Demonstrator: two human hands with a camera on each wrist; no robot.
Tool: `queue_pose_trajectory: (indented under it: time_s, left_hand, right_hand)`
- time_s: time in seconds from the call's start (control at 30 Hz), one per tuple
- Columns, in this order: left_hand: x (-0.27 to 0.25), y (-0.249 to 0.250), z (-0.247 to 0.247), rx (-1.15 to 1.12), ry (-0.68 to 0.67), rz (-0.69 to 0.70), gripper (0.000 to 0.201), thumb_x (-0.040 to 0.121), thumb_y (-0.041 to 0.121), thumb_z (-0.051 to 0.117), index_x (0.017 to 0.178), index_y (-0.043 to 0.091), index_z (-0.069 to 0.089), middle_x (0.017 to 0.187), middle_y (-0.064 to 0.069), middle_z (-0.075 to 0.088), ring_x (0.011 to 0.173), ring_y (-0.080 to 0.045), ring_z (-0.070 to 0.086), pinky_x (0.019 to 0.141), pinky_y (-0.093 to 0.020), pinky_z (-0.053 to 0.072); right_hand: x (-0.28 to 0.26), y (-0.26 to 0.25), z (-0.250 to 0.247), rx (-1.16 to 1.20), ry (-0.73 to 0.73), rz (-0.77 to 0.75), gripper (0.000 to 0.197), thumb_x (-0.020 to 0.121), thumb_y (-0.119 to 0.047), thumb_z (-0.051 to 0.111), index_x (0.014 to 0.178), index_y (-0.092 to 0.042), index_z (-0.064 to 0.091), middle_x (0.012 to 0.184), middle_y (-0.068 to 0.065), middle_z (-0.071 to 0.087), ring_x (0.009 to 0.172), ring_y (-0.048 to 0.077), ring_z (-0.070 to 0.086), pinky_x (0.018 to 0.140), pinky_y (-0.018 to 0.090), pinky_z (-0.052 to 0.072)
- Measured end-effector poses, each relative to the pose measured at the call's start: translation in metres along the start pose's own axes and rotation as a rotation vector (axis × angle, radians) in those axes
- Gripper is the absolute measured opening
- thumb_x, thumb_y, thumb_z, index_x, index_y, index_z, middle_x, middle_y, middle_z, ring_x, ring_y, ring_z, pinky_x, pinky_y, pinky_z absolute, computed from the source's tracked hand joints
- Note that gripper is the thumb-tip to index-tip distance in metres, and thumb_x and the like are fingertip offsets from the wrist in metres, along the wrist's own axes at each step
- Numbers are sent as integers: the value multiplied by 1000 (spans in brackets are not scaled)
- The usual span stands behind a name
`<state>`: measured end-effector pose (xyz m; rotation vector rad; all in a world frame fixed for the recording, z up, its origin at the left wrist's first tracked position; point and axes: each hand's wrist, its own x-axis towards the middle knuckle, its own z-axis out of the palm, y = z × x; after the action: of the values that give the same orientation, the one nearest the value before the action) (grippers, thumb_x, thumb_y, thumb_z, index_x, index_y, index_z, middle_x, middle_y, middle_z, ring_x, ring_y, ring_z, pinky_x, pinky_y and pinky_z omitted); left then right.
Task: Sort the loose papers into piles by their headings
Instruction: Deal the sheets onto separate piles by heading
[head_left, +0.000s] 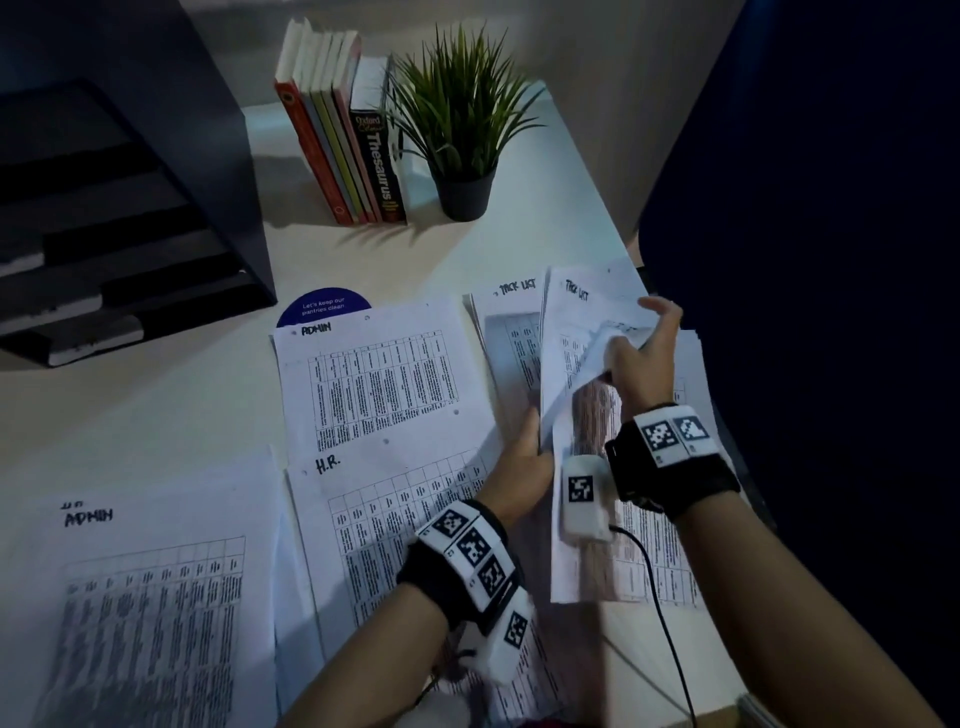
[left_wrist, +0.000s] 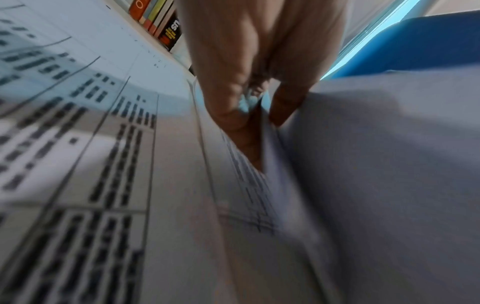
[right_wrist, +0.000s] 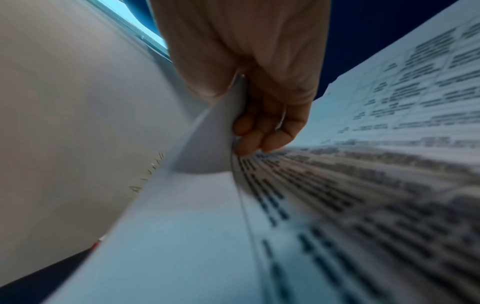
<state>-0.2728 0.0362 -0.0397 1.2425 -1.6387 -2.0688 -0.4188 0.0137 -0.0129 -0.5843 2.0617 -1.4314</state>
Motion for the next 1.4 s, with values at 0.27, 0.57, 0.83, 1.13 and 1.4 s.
queue_pose_trajectory:
  time_s: [0.27,0.57,0.83,1.13,1.4]
  left_hand:
    - [12,-2,3,34,228,-92,52,95,29,47,142,13,33,147,-5,37,136,-21,33,114,-37,25]
    - [-27,67,15,55,329,480,30,96,16,46,122,1,52,105,1,59,95,-13,59,82,-20,52]
    - [-34,89,14,-127,414,613,61,58,60,66,106,28,49,97,13,65,90,-5,65,78,-23,55]
    - [-26,53,12,30,494,497,66,81,61,45,107,1,57,77,9,59,64,10,53,63,-7,43]
    - [3,70,7,93,418,43,55,92,-3,34,141,15,16,117,-8,45,102,-24,48,76,-29,36]
  right_hand:
    - [-13,17,-21,206,-185,276,37,96,-17,41,128,-25,26,96,12,60,80,24,59,69,35,44]
    - [-13,15,-133,196,152,67,34,68,3,51,55,-24,68,49,-16,58,47,-5,53,52,14,45]
    - [-45,-24,-143,463,180,-404,35,70,-2,50,85,-29,68,80,-16,67,82,6,57,76,22,45]
    - [-58,20,-119,136,158,-197,22,65,-45,62,77,-28,53,73,-3,52,66,8,49,61,24,42]
    - [8,6,-103,-311,148,-253,23,87,-8,54,105,5,60,93,15,60,83,21,56,72,26,39]
